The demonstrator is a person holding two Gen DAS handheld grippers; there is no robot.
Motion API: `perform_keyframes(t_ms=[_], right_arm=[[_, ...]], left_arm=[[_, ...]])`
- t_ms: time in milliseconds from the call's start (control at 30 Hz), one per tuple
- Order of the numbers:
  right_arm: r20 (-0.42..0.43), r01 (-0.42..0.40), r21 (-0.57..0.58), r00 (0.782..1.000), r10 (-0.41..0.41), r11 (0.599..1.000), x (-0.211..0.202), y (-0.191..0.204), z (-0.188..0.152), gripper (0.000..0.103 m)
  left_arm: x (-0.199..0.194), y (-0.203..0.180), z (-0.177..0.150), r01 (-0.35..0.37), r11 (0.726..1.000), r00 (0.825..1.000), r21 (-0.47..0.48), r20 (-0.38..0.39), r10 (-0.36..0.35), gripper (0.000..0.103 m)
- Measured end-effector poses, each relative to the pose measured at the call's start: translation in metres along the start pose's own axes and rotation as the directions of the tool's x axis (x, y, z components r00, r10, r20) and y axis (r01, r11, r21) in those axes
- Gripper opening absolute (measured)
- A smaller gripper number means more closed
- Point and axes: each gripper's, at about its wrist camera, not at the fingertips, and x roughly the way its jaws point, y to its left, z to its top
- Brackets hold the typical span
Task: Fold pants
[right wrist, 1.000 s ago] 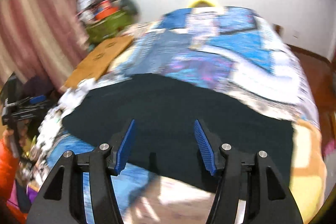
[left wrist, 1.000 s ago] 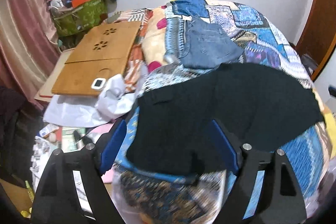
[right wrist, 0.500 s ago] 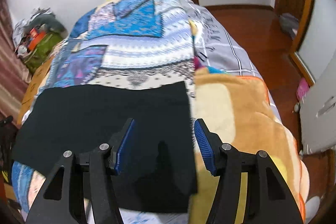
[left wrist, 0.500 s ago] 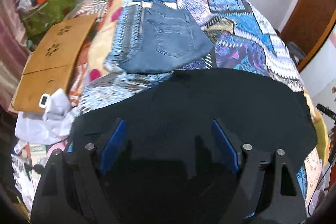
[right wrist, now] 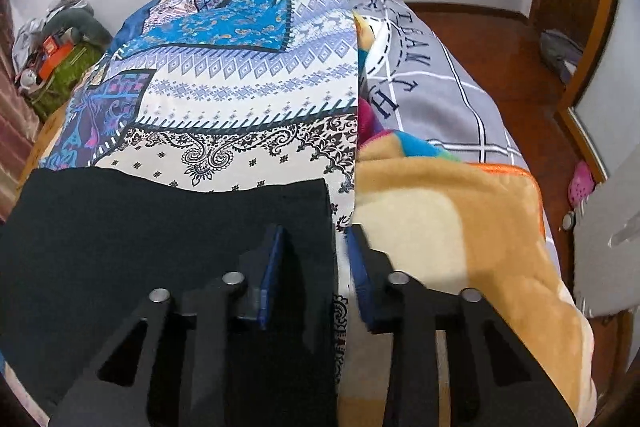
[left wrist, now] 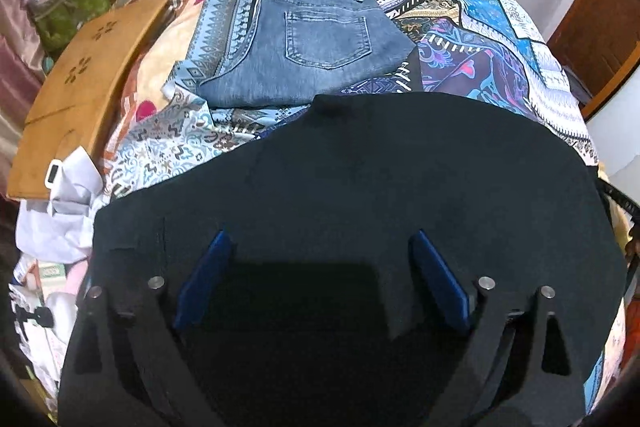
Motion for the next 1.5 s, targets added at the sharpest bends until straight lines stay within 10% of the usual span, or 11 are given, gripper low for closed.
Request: perform_keyframes(t_ms=[633,933,1200,1500], right_arm=[[0.146,0.094,-0.062,0.986,-0.084,0.994,-0.035,0.016,0.023,0.003],[-0.013,0.041,0.016,0.999,-0.041,0.999,0.0,0.008,0.026,0.004],[0.032,-0.026,0.007,0.999,0.025,1.0,-0.072,0.037,-0.018,0.084],[0.046,-0.273,0.3,0.961,0.272,0.914,-0.105,0.048,-0.085,0.085]], left_arm=[[-0.003,-0.007,-0.003,-0.04,0.999,0.999,0.023,0.033,0.039,0.095],[-0.006,-0.009,-0.006,-0.046,0.998,0.999,0.034,0.029,0.045,0.095],[-0.031,-0.022,-0.019,-0.075,0.99,0.996,0.115,0.062,0.068,0.095],[-0.057,-0.042,-0.056,-0.108,0.975,0.989,0.195,0.12,0.086,0.095]])
